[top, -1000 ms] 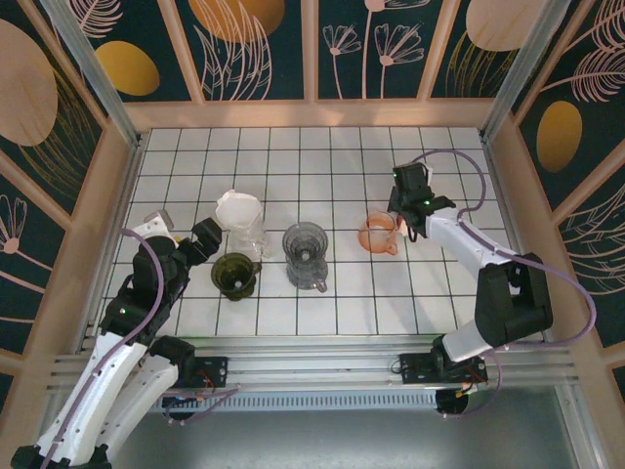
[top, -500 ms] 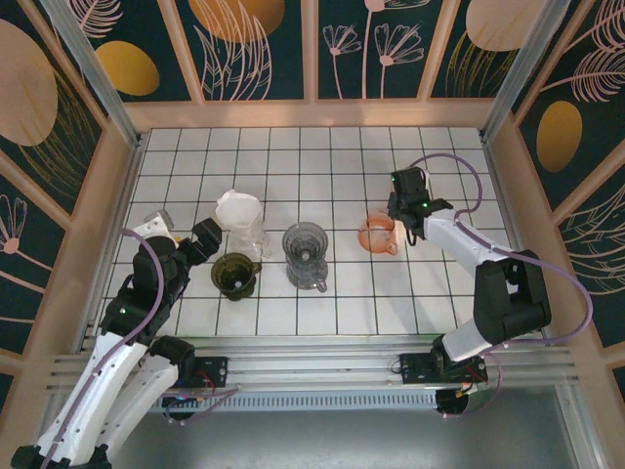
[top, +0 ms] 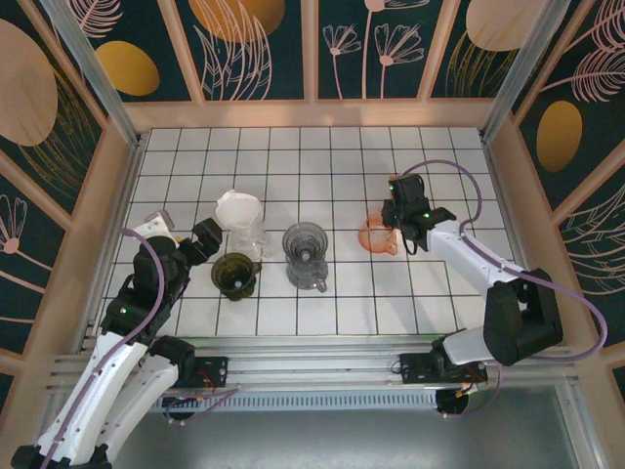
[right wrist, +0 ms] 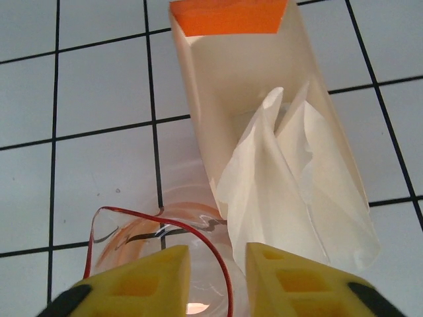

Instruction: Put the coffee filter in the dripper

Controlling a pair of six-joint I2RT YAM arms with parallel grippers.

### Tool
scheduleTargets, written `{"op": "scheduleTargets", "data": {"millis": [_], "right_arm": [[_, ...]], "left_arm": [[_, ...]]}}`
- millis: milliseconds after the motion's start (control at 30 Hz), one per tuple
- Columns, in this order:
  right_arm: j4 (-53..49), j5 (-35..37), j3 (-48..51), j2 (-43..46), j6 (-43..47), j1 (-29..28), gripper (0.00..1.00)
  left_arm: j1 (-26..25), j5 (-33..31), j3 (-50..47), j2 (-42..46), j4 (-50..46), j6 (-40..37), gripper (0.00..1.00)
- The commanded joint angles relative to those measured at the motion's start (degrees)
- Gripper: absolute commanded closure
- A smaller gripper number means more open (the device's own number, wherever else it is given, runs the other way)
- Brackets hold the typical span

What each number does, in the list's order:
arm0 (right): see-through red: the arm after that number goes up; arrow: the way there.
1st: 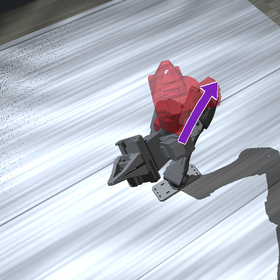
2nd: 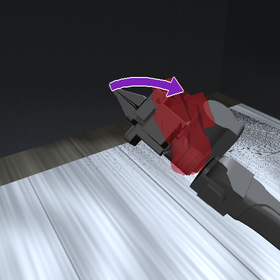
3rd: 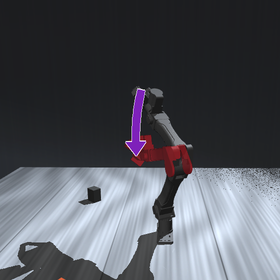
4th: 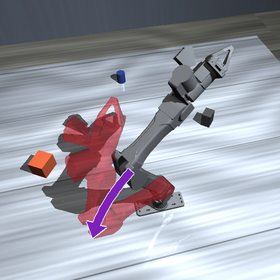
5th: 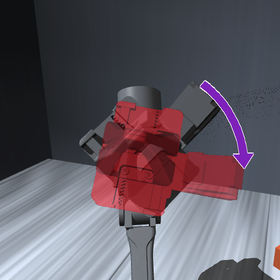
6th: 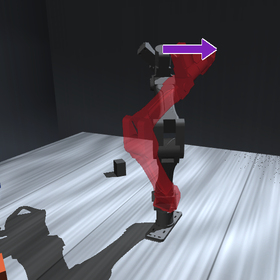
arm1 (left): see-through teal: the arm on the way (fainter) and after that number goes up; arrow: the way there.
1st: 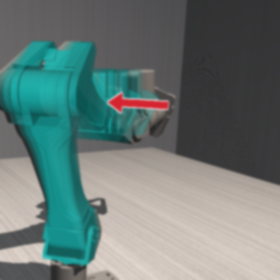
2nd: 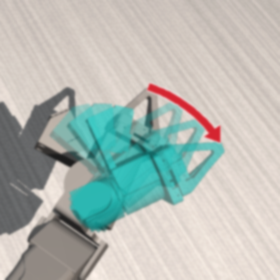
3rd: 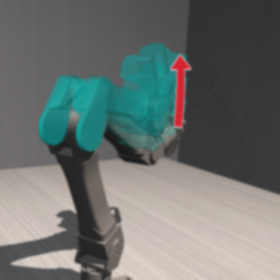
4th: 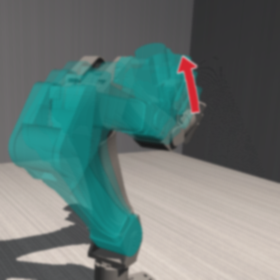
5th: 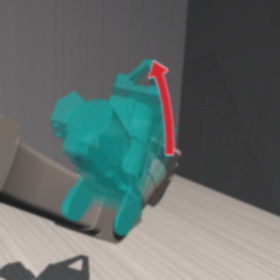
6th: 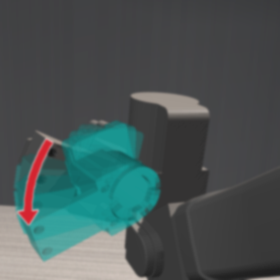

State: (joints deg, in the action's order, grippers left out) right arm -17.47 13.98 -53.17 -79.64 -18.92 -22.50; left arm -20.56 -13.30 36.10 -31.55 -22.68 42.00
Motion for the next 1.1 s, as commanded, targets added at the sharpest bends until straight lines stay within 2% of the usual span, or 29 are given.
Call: {"op": "scheduleTargets", "data": {"millis": [0,267,633,1067], "right_arm": [[-2.7,1.8,-0.2,1.4,-0.7,0.8,0.74],[-2.3,-0.1,-3.9,-0.9,-2.3,1.8,0.77],[3.6,0.1,-4.8,-2.6,-22.8,1.6,0.74],[3.1,0.8,-4.9,-4.6,-31.9,3.2,0.68]], "left_arm": [[0.3,0.6,-0.4,0.1,1.2,-0.6,0.01],[0.3,0.7,-0.4,0.0,1.6,-0.6,0.01],[0.3,1.0,-0.5,0.7,1.6,-0.5,0.01],[0.3,2.0,-0.5,2.3,1.8,-0.6,0.01]]}}
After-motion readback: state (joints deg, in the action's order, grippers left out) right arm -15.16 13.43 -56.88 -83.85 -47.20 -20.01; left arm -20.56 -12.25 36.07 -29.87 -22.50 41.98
